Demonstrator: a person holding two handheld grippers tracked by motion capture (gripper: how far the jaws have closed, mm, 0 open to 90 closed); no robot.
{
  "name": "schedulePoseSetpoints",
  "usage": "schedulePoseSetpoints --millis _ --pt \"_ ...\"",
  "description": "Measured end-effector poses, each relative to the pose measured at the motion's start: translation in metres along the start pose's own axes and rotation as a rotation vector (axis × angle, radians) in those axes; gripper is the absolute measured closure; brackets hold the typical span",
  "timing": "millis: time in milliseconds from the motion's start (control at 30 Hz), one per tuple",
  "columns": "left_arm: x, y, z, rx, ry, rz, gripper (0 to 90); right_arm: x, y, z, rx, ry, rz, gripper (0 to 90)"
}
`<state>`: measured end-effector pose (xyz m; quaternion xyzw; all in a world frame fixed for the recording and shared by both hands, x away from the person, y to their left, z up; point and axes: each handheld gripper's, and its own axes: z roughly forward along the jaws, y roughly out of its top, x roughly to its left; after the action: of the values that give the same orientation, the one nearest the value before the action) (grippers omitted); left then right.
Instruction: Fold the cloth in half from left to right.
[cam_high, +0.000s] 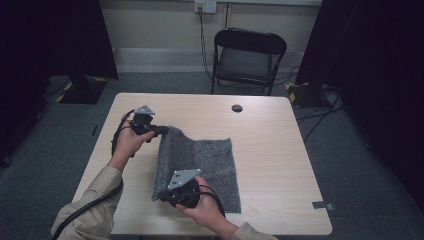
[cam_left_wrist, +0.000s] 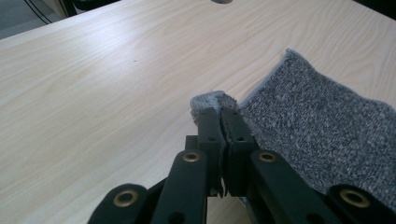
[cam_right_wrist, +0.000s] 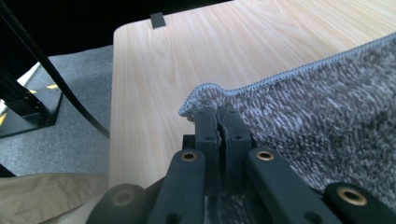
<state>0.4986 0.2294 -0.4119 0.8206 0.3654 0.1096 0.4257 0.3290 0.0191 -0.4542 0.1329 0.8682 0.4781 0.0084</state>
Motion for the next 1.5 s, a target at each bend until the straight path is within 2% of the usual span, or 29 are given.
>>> schedulePoseSetpoints --millis 233,367,567,733,967,1100,1233,1333,1500 --pt "0.003 0.000 -0.012 0.001 0.009 -0.004 87.9 0.002 0.005 0.000 -0.015 0.020 0.006 88.2" --pt "0.003 0.000 -0.025 0.001 0.019 -0.007 87.9 0.005 0.010 0.001 -0.026 0.036 0.011 88.2" --pt "0.005 0.002 -0.040 0.012 0.032 0.012 87.9 0.010 0.018 0.004 -0.050 0.050 0.005 88.2" --pt "0.003 0.007 -0.046 0.026 0.038 0.023 87.8 0.014 0.022 0.004 -0.063 0.057 0.000 88.1" --pt "-0.005 0.017 -0.037 0.018 0.021 0.029 87.7 0.012 0.019 -0.006 -0.064 0.043 0.002 88.1" --pt "-0.014 0.023 -0.019 0.022 -0.009 0.043 87.7 0.010 0.014 -0.012 -0.058 0.039 0.009 88.1" --pt "-0.016 0.024 -0.008 0.030 -0.021 0.045 87.7 0.009 0.014 -0.013 -0.053 0.037 0.007 88.1" --pt "-0.013 0.023 -0.006 0.032 -0.017 0.040 87.6 0.007 0.014 -0.014 -0.052 0.039 0.010 88.1" --pt "-0.005 0.018 -0.015 0.028 -0.003 0.031 87.7 0.004 0.014 -0.011 -0.045 0.045 0.016 88.1"
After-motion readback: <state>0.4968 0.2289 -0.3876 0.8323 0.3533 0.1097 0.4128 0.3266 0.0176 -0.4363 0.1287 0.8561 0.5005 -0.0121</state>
